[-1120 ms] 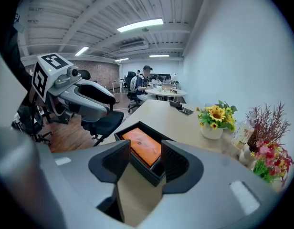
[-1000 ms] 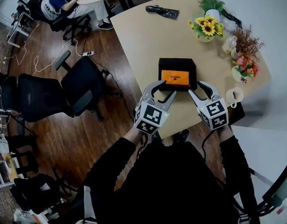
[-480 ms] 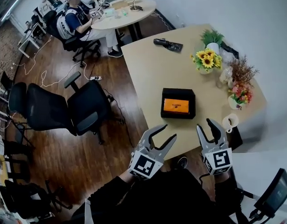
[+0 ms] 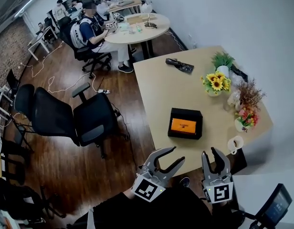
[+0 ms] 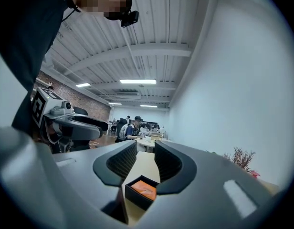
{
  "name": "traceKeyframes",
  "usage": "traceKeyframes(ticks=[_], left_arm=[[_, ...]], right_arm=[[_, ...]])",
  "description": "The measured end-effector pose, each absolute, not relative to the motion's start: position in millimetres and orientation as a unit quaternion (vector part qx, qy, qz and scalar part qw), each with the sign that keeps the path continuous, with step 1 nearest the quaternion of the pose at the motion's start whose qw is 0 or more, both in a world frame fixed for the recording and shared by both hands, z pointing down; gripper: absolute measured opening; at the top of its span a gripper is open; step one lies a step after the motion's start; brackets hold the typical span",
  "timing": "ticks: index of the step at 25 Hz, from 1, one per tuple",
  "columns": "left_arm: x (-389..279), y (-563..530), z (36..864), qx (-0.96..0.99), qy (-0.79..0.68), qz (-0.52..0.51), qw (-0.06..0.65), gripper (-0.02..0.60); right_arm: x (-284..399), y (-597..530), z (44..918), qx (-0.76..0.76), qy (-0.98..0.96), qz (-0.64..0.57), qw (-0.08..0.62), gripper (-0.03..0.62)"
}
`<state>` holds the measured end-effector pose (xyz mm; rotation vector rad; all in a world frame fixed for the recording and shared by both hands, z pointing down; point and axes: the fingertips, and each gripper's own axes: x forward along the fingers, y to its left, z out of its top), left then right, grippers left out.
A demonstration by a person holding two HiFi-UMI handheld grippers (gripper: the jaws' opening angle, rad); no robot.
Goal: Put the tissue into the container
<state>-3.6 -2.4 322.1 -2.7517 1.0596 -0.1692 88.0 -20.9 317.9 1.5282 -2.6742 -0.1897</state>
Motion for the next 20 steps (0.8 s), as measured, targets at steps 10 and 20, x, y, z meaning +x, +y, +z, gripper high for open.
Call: traceKeyframes(ticks=[10, 20], left_arm=[[-7, -8, 323, -0.928, 0.359, -0.056, 0.089, 0.164], [-5, -14, 332, -0.928, 0.359, -0.061, 0.08, 0.164]], right_arm=[[89, -28, 306, 0.501, -0.863, -0.063, 0.009, 0.117], [81, -33, 315, 0.488, -0.871, -0.058, 0.014, 0.115]])
